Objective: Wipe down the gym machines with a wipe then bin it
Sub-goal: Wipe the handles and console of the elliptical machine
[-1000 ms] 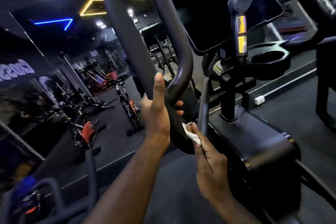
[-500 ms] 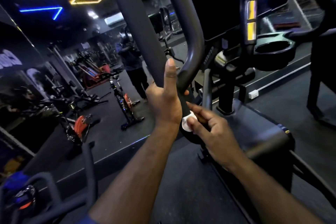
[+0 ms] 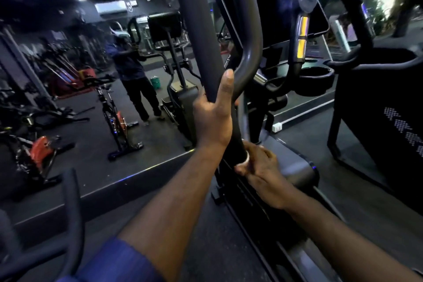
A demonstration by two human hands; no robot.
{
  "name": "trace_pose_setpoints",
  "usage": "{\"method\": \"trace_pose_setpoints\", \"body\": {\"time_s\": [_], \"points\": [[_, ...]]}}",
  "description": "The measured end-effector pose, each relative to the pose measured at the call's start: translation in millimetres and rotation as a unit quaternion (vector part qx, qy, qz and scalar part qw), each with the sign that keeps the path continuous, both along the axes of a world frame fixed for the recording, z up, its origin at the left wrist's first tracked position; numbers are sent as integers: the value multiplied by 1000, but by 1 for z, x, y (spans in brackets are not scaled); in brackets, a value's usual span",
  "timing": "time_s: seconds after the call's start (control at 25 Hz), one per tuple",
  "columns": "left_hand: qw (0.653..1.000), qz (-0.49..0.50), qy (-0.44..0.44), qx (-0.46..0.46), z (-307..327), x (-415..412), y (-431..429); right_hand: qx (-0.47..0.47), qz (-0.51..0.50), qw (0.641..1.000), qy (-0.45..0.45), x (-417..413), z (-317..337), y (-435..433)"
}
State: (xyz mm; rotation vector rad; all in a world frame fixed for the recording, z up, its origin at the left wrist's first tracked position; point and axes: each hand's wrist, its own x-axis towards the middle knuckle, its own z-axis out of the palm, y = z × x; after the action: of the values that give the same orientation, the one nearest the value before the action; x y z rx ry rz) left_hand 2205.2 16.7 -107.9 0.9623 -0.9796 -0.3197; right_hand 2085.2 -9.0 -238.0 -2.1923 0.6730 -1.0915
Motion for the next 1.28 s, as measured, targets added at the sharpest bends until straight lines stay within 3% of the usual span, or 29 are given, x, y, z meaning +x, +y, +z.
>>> {"method": "trace_pose_setpoints", "body": {"time_s": [0.08, 0.16, 0.28, 0.36, 0.52, 0.76, 0.88, 1.0, 1.16, 1.28], "points": [[999, -9, 17, 29, -15, -5, 3, 77, 31, 993, -89, 15, 8, 4], [999, 3, 27, 45, -37, -12, 8, 57, 26, 989, -134, 26, 9, 1], [997, 27, 24, 70, -79, -17, 6, -138, 30, 988, -62, 24, -17, -48], [994, 53, -8, 93, -113, -16, 0, -281, 46, 959, 3, 25, -29, -98], [975, 162, -69, 135, -150, -25, -14, -366, 109, 923, 46, 50, -18, -192], [946, 245, -143, 156, -161, -25, -36, -324, 116, 935, 82, 81, -5, -286], [946, 260, -125, 147, -167, -28, -35, -285, 120, 951, -10, 72, -9, -248], [953, 236, -91, 169, -168, -33, -35, -291, 158, 942, -54, 52, -33, -189], [957, 212, -34, 197, -164, -37, -29, -403, 178, 898, 16, 59, -25, -237], [959, 196, -23, 205, -163, -38, -28, -340, 97, 933, 69, 77, -2, -303]]}}
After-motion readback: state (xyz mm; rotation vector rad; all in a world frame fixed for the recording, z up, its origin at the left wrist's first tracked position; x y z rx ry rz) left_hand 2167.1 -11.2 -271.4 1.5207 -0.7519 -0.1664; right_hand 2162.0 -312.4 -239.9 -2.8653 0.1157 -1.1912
